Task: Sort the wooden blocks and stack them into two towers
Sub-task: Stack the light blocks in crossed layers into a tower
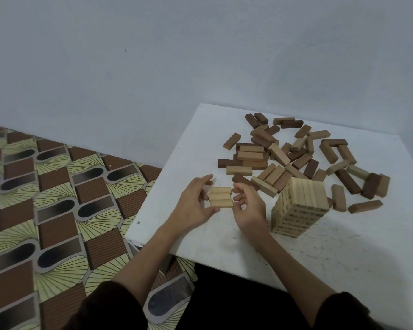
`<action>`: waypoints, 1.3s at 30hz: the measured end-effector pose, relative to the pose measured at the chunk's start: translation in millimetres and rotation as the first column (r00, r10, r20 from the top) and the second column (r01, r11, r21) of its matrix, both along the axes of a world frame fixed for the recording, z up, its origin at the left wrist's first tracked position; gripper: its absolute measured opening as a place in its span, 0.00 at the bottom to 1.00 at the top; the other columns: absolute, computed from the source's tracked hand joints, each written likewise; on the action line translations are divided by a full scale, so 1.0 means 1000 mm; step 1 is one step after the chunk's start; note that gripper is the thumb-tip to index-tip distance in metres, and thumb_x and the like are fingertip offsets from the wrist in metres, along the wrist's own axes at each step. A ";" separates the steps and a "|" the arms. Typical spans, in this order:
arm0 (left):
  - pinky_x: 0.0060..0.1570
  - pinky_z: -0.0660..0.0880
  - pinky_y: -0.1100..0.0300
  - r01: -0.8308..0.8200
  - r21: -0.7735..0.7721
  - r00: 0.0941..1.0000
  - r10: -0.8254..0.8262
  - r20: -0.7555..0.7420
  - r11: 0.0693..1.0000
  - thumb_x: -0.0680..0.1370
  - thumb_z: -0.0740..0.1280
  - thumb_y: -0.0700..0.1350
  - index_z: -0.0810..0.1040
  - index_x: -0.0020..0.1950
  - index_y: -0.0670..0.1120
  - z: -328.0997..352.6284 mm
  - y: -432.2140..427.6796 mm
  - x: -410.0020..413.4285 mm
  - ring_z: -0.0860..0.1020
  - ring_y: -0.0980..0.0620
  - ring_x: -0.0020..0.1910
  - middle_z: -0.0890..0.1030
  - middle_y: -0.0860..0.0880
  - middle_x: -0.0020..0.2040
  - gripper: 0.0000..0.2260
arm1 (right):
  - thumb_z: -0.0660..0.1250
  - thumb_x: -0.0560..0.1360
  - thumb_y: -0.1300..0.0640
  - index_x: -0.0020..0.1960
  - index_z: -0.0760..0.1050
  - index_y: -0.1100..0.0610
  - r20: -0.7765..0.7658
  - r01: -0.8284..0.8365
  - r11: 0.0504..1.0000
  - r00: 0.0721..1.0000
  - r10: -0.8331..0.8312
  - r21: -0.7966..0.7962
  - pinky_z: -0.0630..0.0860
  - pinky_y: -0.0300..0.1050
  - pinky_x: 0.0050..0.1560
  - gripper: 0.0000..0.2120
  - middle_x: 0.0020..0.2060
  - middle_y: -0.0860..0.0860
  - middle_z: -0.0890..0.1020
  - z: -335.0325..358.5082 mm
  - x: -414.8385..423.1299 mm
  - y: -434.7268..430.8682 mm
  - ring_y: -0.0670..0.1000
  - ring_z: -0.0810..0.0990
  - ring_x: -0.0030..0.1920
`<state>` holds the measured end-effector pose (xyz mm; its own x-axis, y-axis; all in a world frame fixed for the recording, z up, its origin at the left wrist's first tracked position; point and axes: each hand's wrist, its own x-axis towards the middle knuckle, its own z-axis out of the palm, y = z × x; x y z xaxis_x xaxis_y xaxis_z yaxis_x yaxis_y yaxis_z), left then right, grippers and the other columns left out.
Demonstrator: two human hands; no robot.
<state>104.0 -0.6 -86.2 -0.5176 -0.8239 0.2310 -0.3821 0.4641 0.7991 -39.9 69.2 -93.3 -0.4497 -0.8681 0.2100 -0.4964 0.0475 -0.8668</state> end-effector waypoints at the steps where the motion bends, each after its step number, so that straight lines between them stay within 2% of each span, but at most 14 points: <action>1: 0.43 0.68 0.74 0.000 0.000 1.000 0.000 -0.003 1.000 0.66 0.77 0.39 0.68 0.70 0.45 0.000 0.000 0.000 0.72 0.57 0.40 0.75 0.50 0.57 0.34 | 0.60 0.70 0.76 0.60 0.74 0.61 -0.007 0.002 1.000 1.000 -0.002 0.000 0.72 0.28 0.45 0.22 0.48 0.50 0.76 -0.001 0.000 -0.001 0.47 0.75 0.43; 12: 0.43 0.68 0.74 0.017 -0.023 1.000 -0.018 -0.013 1.000 0.66 0.77 0.38 0.69 0.69 0.44 -0.005 -0.002 0.000 0.73 0.55 0.41 0.77 0.49 0.57 0.34 | 0.61 0.70 0.75 0.60 0.74 0.61 -0.029 -0.016 1.000 0.999 0.016 -0.023 0.72 0.30 0.45 0.21 0.47 0.49 0.76 -0.003 0.000 -0.001 0.49 0.75 0.44; 20: 0.43 0.67 0.75 0.012 -0.018 1.000 -0.012 0.010 1.000 0.66 0.77 0.39 0.68 0.69 0.44 -0.005 -0.002 0.000 0.72 0.58 0.42 0.76 0.48 0.57 0.34 | 0.61 0.70 0.75 0.60 0.75 0.61 -0.032 -0.010 1.000 0.999 0.009 -0.027 0.73 0.30 0.45 0.21 0.47 0.49 0.76 -0.004 0.000 -0.001 0.48 0.75 0.42; 22: 0.47 0.65 0.77 0.019 -0.038 0.999 -0.017 0.044 0.999 0.67 0.77 0.42 0.67 0.70 0.45 -0.005 -0.002 -0.001 0.69 0.59 0.46 0.74 0.48 0.59 0.34 | 0.61 0.70 0.75 0.60 0.74 0.61 -0.028 -0.008 1.000 1.000 0.007 -0.020 0.72 0.29 0.45 0.21 0.47 0.49 0.76 -0.004 0.000 -0.002 0.46 0.74 0.42; 25: 0.56 0.57 0.80 0.045 -0.057 0.994 -0.039 0.101 0.997 0.69 0.73 0.49 0.65 0.72 0.46 -0.005 -0.002 -0.003 0.63 0.58 0.59 0.69 0.50 0.66 0.34 | 0.61 0.71 0.75 0.60 0.74 0.61 -0.016 -0.006 1.000 1.000 0.006 -0.011 0.71 0.27 0.45 0.21 0.48 0.49 0.76 -0.004 0.000 -0.001 0.44 0.74 0.43; 28: 0.59 0.54 0.81 0.063 -0.004 0.995 -0.063 0.081 0.998 0.70 0.74 0.47 0.63 0.73 0.47 -0.003 -0.001 -0.004 0.62 0.59 0.65 0.68 0.51 0.68 0.35 | 0.60 0.71 0.75 0.60 0.74 0.60 -0.012 -0.013 1.000 1.000 0.013 -0.015 0.71 0.28 0.46 0.21 0.48 0.50 0.76 -0.004 -0.001 -0.001 0.45 0.74 0.43; 35: 0.59 0.59 0.77 0.050 0.048 0.996 -0.054 0.072 0.998 0.70 0.75 0.44 0.62 0.74 0.49 -0.002 0.000 -0.006 0.67 0.60 0.62 0.75 0.52 0.63 0.35 | 0.60 0.70 0.75 0.60 0.74 0.60 -0.017 -0.010 1.000 1.000 0.010 -0.014 0.72 0.29 0.45 0.21 0.47 0.47 0.76 -0.004 -0.001 -0.001 0.42 0.74 0.42; 37: 0.61 0.62 0.71 0.047 0.067 0.997 -0.051 0.056 0.997 0.70 0.75 0.44 0.62 0.73 0.49 -0.002 0.000 -0.006 0.68 0.59 0.62 0.75 0.53 0.63 0.35 | 0.60 0.70 0.75 0.60 0.74 0.60 -0.020 -0.009 1.000 1.000 0.009 -0.013 0.72 0.30 0.45 0.21 0.47 0.47 0.76 -0.004 -0.001 -0.001 0.43 0.74 0.43; 39: 0.61 0.62 0.72 0.042 0.068 0.997 -0.046 0.060 0.997 0.70 0.75 0.45 0.62 0.73 0.50 -0.002 0.001 -0.006 0.68 0.60 0.61 0.75 0.54 0.62 0.36 | 0.60 0.70 0.75 0.60 0.75 0.60 -0.023 -0.008 1.000 1.000 0.008 -0.006 0.72 0.31 0.46 0.21 0.47 0.49 0.76 -0.003 0.000 -0.001 0.46 0.75 0.43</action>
<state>97.7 -0.1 -88.6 -0.5653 -0.8124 0.1432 -0.4114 0.4281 0.8047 -40.2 68.7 -96.5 -0.4378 -0.8704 0.2255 -0.5162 0.0380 -0.8556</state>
